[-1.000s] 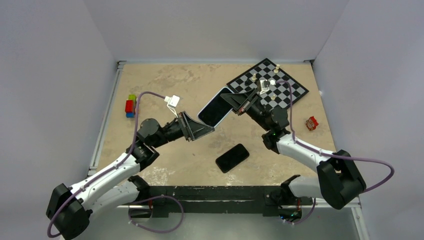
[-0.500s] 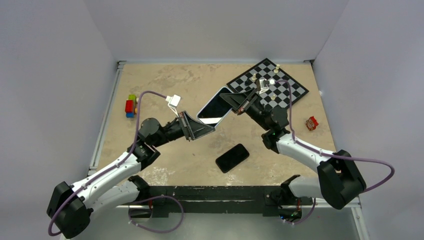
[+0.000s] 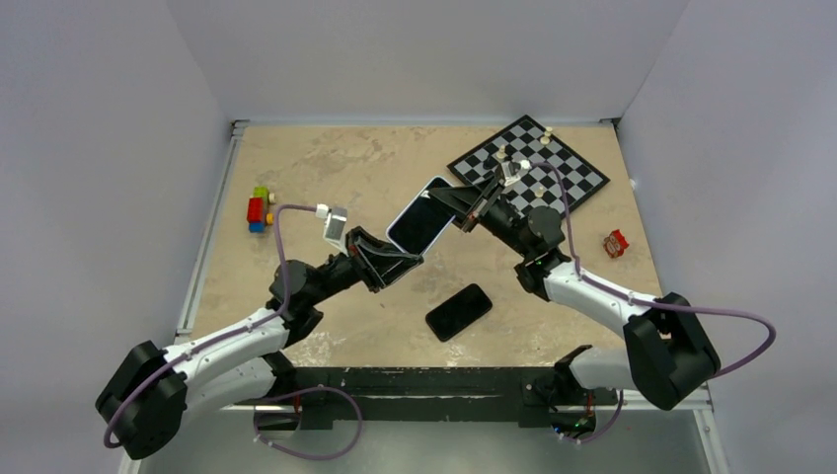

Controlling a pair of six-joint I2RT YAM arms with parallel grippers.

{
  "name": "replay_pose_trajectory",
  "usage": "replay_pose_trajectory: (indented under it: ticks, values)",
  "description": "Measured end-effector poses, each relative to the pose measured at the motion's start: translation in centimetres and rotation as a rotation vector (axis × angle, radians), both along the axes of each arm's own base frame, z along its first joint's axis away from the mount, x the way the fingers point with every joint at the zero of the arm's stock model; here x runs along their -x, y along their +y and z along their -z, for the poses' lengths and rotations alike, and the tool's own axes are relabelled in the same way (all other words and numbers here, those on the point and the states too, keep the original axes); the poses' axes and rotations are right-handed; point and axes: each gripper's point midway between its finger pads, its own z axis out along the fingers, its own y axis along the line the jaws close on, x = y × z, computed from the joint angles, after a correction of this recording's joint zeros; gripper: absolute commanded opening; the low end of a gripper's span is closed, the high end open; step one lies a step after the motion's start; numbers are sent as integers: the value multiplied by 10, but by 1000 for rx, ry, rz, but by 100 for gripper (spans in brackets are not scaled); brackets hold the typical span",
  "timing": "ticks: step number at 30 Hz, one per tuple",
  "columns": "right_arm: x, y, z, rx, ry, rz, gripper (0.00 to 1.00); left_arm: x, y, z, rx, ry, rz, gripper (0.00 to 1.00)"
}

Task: Take the phone out of the phone case
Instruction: Remove the phone case from the phone.

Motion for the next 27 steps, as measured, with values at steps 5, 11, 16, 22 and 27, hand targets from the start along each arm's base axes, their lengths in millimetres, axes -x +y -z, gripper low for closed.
replay_pose_trajectory:
  ticks: [5,11,16,22,27]
  values:
    - [-1,-2,-2,-32,47,-17,0,0,-4,-5,33,-155,5,0]
    - [-3,-6,0,-74,116,-25,0,-2,-6,-9,21,-285,-16,0]
    - [-8,-9,1,-98,156,-11,0,-12,-4,-2,-17,-275,-57,0]
    - [-14,-14,-1,-111,154,25,0,-25,0,1,-42,-155,-98,0]
    - [-14,-12,-12,-144,81,5,0,-27,3,0,-74,98,-94,12]
